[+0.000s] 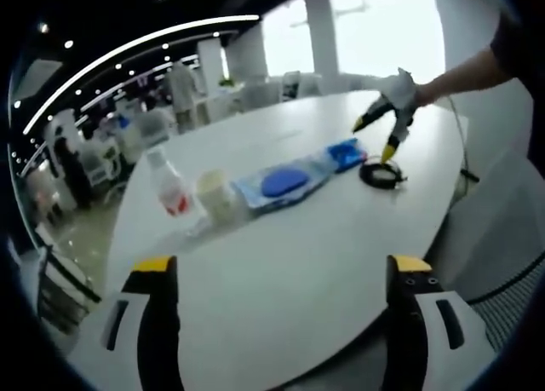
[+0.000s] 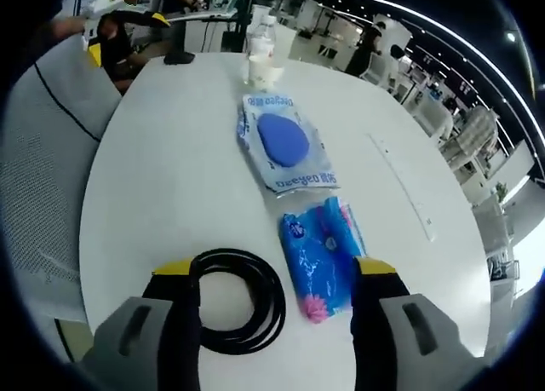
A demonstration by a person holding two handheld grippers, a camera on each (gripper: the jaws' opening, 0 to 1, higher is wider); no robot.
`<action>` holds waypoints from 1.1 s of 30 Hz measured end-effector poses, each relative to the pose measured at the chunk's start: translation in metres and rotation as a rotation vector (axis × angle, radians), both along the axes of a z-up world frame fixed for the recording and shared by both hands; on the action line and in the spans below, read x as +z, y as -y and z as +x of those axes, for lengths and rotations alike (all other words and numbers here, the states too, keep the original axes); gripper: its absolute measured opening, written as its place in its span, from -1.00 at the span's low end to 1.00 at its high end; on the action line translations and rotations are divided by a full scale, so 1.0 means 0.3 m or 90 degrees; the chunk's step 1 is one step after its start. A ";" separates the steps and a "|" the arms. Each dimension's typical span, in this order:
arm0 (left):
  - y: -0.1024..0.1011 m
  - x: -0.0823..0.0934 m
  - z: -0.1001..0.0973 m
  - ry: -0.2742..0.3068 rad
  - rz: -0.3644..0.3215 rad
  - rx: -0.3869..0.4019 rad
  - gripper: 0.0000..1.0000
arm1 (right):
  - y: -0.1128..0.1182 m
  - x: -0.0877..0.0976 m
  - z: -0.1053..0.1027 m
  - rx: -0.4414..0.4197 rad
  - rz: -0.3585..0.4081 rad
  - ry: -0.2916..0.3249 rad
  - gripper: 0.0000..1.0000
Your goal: Arrange the tabletop items into an orderly group along one side of the table until the central work area is clear of visible clutter.
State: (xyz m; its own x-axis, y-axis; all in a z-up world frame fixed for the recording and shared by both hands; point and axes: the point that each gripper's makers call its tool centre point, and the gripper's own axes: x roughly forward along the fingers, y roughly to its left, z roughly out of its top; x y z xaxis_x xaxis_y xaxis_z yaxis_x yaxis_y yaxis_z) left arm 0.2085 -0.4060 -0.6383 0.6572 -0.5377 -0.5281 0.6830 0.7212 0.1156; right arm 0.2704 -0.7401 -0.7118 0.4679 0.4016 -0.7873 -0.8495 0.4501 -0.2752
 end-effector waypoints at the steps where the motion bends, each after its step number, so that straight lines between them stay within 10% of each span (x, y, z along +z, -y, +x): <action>1: -0.008 0.001 0.004 0.002 0.002 0.006 0.99 | -0.004 -0.007 -0.011 0.002 0.000 -0.005 0.44; 22: -0.023 0.000 0.004 -0.006 -0.001 0.019 0.99 | -0.017 -0.144 -0.207 0.074 -0.032 -0.113 0.20; 33: -0.027 -0.007 0.002 -0.012 0.008 0.019 0.99 | 0.004 -0.194 -0.243 0.066 -0.012 -0.128 -0.34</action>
